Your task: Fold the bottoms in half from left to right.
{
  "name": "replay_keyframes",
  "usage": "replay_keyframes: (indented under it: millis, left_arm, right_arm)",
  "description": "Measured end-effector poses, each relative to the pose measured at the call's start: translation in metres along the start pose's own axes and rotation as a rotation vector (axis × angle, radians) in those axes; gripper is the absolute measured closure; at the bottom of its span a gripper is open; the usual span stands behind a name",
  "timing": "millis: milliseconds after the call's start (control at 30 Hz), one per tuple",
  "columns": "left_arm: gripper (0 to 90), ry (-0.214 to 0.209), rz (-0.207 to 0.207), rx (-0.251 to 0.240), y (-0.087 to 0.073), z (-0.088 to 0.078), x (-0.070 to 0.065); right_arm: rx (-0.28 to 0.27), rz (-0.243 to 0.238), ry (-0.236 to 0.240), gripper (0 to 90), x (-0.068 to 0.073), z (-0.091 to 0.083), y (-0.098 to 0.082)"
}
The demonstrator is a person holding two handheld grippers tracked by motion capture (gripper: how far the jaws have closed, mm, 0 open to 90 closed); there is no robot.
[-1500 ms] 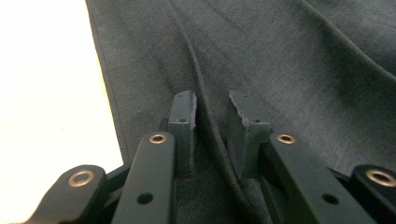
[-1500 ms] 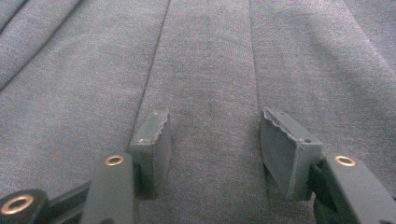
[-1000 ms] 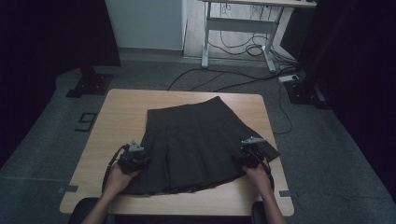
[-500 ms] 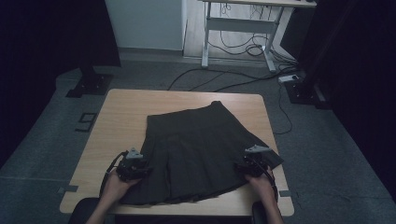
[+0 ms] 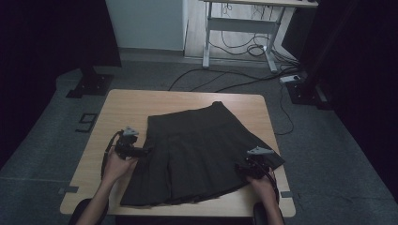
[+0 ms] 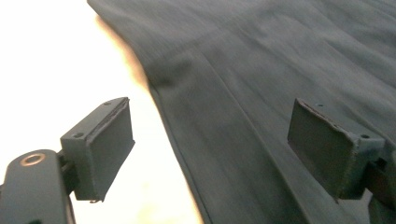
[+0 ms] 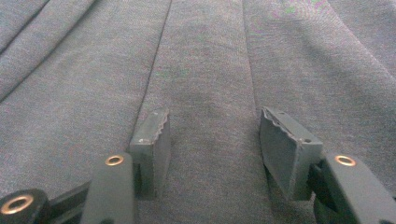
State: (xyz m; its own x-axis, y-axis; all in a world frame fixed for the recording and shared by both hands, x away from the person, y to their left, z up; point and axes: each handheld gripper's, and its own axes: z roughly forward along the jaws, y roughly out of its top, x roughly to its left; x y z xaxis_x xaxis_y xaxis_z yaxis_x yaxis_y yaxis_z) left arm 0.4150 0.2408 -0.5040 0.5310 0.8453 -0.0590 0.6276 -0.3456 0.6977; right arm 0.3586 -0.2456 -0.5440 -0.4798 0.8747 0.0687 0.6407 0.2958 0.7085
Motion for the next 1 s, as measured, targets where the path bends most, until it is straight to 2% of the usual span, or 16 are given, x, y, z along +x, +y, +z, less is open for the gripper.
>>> replay_keyframes:
  millis: [100,233,267,300,333,367,467,533,633,700,733,833,933,1000]
  left_arm:
    - [12.4,0.007,-0.013,-0.005,0.013,0.014,0.01]
    - [11.5,0.023,-0.032,0.004,0.021,0.032,0.021]
    - [11.5,0.023,-0.032,0.004,0.021,0.032,0.021]
    - [11.2,0.037,-0.044,0.014,0.025,0.041,0.027]
    - [10.6,0.037,-0.044,0.014,0.025,0.041,0.027]
    - [10.4,0.055,-0.049,0.019,0.029,0.049,0.032]
    - [10.1,0.085,-0.059,0.017,0.034,0.06,0.039]
    - [10.5,0.094,-0.067,0.012,0.035,0.063,0.041]
    - [10.4,0.109,-0.096,0.012,0.038,0.078,0.049]
    - [10.4,0.109,-0.096,0.012,0.038,0.078,0.049]
    - [10.4,0.114,-0.102,0.019,0.038,0.084,0.051]
    - [7.1,0.129,-0.081,0.02,0.036,0.091,0.051]
    - [7.1,0.13,-0.084,0.021,0.036,0.091,0.051]
    - [7.5,0.131,-0.085,0.021,0.035,0.091,0.051]
  right_arm:
    - [-0.002,0.001,0.001,44.3,0.0,0.0,0.0]
    - [-0.004,0.001,0.0,44.1,0.0,0.0,0.0]
    - [-0.004,0.001,0.0,44.1,0.0,0.0,0.0]
    - [-0.004,0.001,0.0,43.9,0.0,0.0,0.0]
    - [-0.004,0.001,0.0,43.9,0.0,0.0,0.0]
    - [-0.005,0.001,0.0,43.8,0.0,0.0,0.0]
    - [-0.005,0.002,0.0,43.6,0.0,0.0,0.0]
    - [-0.006,-0.001,0.002,43.2,0.0,0.0,-0.001]
    - [-0.009,-0.006,0.007,43.1,0.0,0.0,-0.001]
    - [-0.009,-0.007,0.01,43.1,0.0,0.0,-0.001]
    - [-0.009,-0.007,0.01,43.0,0.0,0.0,-0.001]
    - [-0.008,-0.012,0.013,40.7,0.0,0.0,-0.001]
    - [0.001,-0.031,0.014,35.4,0.003,0.001,0.0]
    - [0.023,-0.054,0.014,28.5,0.007,0.003,0.002]
